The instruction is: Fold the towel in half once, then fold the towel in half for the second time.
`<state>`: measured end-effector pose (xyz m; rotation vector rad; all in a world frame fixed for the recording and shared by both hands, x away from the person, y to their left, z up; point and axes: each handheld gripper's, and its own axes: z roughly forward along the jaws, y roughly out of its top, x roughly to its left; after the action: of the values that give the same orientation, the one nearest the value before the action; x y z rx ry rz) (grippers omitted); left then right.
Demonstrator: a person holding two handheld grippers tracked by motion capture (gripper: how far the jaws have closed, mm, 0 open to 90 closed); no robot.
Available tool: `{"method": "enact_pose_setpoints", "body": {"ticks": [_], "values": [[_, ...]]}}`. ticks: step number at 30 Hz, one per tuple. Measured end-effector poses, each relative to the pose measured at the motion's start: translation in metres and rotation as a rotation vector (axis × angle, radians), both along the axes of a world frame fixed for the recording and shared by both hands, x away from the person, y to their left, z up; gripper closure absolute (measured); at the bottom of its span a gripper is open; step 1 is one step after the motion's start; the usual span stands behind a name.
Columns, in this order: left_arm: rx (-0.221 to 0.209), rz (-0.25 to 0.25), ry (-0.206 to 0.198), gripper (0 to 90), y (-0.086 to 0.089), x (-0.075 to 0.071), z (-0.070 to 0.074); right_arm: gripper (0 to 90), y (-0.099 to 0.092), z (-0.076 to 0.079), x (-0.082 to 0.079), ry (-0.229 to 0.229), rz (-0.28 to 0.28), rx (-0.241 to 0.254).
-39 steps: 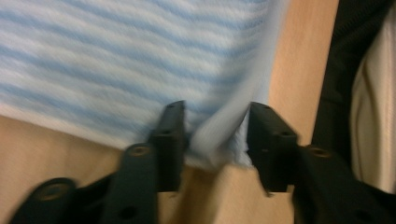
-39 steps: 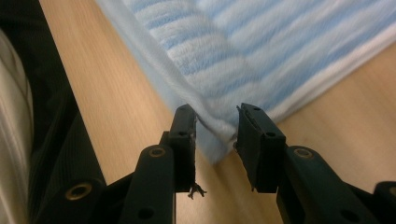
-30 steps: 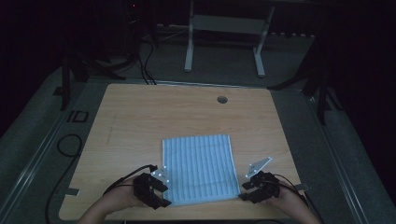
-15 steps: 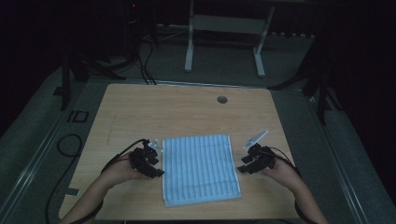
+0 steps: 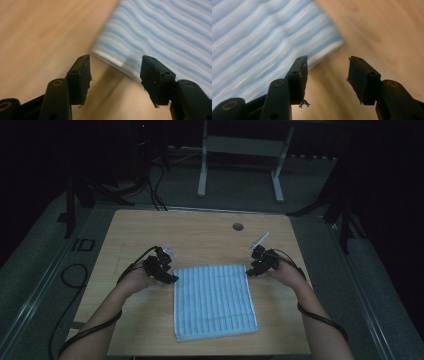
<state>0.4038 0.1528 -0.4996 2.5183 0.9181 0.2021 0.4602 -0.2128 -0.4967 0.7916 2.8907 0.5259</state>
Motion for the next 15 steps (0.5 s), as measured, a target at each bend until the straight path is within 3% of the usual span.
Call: {"method": "enact_pose_setpoints", "body": {"ticks": [6,10,15], "values": [[-0.052,0.039,0.031,43.1,-0.005,0.026,-0.002,49.1,0.018,-0.008,0.024,0.004,-0.026,-0.040],[-0.007,0.034,0.052,43.1,-0.015,0.036,-0.012,49.3,0.023,-0.021,0.030,0.031,-0.025,-0.084],[0.046,0.017,0.086,44.7,-0.024,0.042,-0.027,55.3,0.027,-0.021,0.031,0.035,-0.007,-0.064]]}}
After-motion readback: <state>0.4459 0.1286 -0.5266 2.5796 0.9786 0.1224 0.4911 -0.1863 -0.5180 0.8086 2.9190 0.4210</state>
